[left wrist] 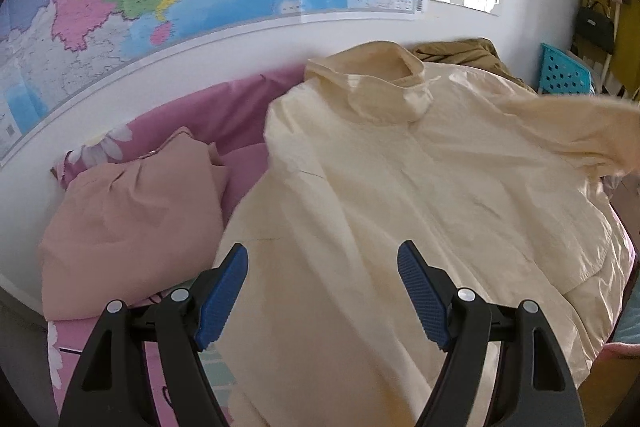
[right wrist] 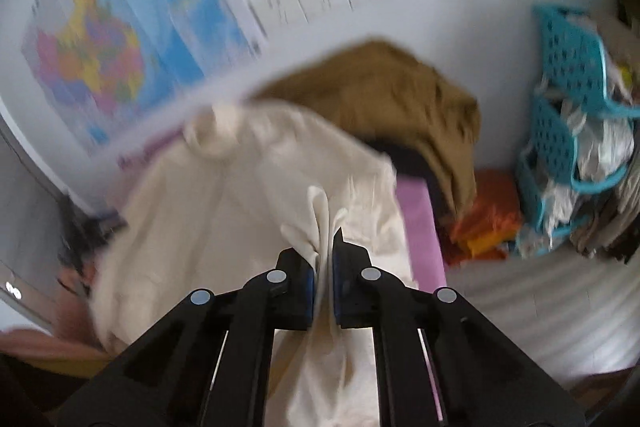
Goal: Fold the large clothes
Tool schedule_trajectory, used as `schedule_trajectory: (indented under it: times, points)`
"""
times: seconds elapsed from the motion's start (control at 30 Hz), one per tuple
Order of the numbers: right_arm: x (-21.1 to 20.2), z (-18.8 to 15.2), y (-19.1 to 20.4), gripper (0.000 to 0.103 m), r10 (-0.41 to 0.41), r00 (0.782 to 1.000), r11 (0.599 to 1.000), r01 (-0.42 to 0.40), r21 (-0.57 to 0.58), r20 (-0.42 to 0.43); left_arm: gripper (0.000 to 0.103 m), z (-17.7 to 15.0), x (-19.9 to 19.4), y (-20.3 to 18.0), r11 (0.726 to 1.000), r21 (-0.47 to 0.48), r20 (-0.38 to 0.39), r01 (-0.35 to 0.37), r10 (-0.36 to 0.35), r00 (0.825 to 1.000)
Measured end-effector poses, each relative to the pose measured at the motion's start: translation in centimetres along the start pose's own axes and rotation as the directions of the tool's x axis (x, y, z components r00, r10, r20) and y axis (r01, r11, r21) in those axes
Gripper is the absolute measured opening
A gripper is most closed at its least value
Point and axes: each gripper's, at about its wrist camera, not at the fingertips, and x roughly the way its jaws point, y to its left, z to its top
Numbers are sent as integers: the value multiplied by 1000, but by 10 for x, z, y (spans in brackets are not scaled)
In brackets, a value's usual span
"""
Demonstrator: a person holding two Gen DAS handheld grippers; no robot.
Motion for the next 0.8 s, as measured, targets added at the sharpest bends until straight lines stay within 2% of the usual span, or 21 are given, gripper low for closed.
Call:
schedule_trajectory:
  times: [0.13,0.2,0.37,0.47,0.53,0.6,0.67,0.8]
  points:
    - [-1,27,30,7,51,999,998,-51,-31,-1,75,0,-5,6,1000,-8,10,6,-5,1000]
    - [9,31,38,8,37,999,998,-38,-57,-26,75,-4,-9,6,1000,-1,12,17,-17,1000]
    - [57,9,37,9,48,990,998,-53,-34,-135,82,-31,-32,-11,991,58,2,118,-119,993]
    - [71,-5,39,10,78,983,997,-82,-15,-164,83,-59,-37,-31,981,116,-57,154,-148,987]
    - [75,-9,42,10,98,981,995,-101,-12,-167,72,-72,-35,-41,981,158,-81,112,-100,992]
    - [73,-8,44,10,125,979,992,-127,1,-159,25,-78,-35,-38,982,146,-105,118,-103,989]
    - [69,-3,49,10,162,974,987,-163,7,-156,6,-71,-44,-18,992,101,-90,69,-60,994]
    - [53,11,72,10,238,962,970,-241,-6,-133,6,-38,-72,40,999,-42,-9,-15,15,1000]
